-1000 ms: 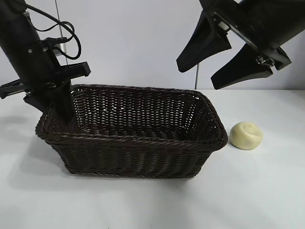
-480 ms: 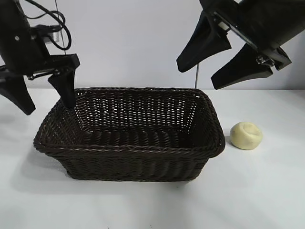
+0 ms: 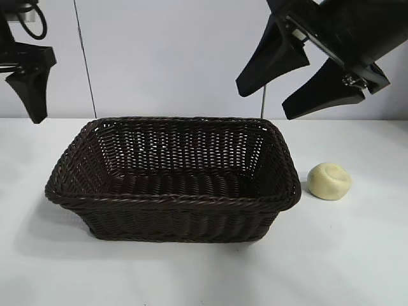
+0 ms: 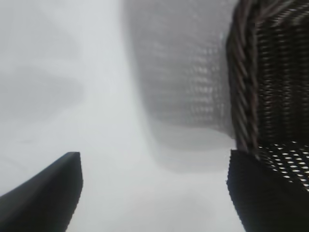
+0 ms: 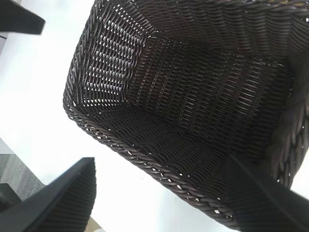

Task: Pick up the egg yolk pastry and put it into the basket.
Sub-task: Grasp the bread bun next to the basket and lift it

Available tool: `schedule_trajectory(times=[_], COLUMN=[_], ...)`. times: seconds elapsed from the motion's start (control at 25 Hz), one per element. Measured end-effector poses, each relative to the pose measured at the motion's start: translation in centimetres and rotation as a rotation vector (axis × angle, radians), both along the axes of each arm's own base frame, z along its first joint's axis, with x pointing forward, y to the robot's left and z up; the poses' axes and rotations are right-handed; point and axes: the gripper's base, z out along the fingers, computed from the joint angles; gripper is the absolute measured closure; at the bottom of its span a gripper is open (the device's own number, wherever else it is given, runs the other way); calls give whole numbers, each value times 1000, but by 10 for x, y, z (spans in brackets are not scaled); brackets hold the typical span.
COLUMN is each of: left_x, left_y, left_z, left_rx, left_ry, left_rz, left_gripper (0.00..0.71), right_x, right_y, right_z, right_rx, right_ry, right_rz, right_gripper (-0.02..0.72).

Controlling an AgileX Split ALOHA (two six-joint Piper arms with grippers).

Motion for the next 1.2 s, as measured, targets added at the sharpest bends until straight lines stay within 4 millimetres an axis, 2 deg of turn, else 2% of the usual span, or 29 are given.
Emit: schedule_trajectory(times=[0.24,0.4,0.64,0.92,1.2], left_x=[-12,-37,-99,-182,-261], left_y=[0,1,5,8,11], left_z=[3,12,30,53,49], left_rx=[0,0,17,16,11], left_ry=[58,52,23,-112,-276], left_rz=[-3,-4,-10,-9,-4], left_gripper=[114,115,115,115,115], right_x=[0,0,0,0,0], right_y=[0,0,0,0,0], right_z=[0,0,0,0,0], right_rx=[0,0,0,0,0], right_ry=[0,0,0,0,0], right_rz=[0,0,0,0,0], right_gripper=[164,164,164,164,164])
